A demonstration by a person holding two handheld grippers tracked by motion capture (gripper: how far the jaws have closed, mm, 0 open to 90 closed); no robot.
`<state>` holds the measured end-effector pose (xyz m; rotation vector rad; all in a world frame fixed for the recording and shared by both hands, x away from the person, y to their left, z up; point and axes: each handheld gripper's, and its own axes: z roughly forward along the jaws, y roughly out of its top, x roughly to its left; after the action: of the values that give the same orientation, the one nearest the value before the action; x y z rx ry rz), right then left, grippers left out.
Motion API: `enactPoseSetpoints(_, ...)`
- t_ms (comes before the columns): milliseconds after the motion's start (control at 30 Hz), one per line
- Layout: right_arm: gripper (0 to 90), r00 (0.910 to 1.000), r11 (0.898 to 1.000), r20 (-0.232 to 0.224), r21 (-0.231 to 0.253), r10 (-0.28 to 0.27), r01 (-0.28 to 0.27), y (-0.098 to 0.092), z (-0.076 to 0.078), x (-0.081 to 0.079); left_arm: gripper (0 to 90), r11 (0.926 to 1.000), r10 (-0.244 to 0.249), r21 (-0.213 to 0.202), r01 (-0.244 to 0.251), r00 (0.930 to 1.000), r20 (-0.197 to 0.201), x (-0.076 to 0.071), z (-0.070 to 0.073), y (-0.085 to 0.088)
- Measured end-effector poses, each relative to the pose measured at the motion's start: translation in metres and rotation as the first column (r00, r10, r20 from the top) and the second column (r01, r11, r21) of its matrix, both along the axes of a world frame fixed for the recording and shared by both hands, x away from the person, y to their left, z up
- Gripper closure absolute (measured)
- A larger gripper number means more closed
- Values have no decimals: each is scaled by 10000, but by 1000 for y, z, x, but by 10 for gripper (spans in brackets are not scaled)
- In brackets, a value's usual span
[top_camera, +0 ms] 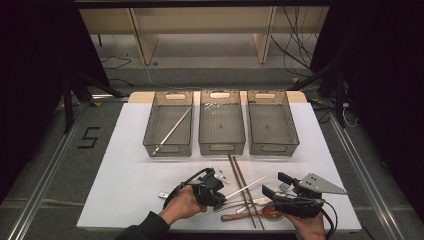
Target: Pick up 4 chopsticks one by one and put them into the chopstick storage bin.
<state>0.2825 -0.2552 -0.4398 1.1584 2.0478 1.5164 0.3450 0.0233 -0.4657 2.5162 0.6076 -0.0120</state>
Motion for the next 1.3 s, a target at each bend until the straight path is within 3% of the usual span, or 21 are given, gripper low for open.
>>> enactPoseSetpoints(500,251,10000,10000,24,24,-26,26,-1,0,0,840,9978,216,-627,-202,9995,221,2,16,8)
enactPoseSetpoints(933,252,10000,10000,8,18,-63,63,-1,0,0,840,9838,694,-1672,-648,9973,222,9,40,20)
enactPoseSetpoints(1300,252,10000,10000,18,22,-90,90,-1,0,0,840,9763,1181,-1883,-1069,9918,496,20,58,35)
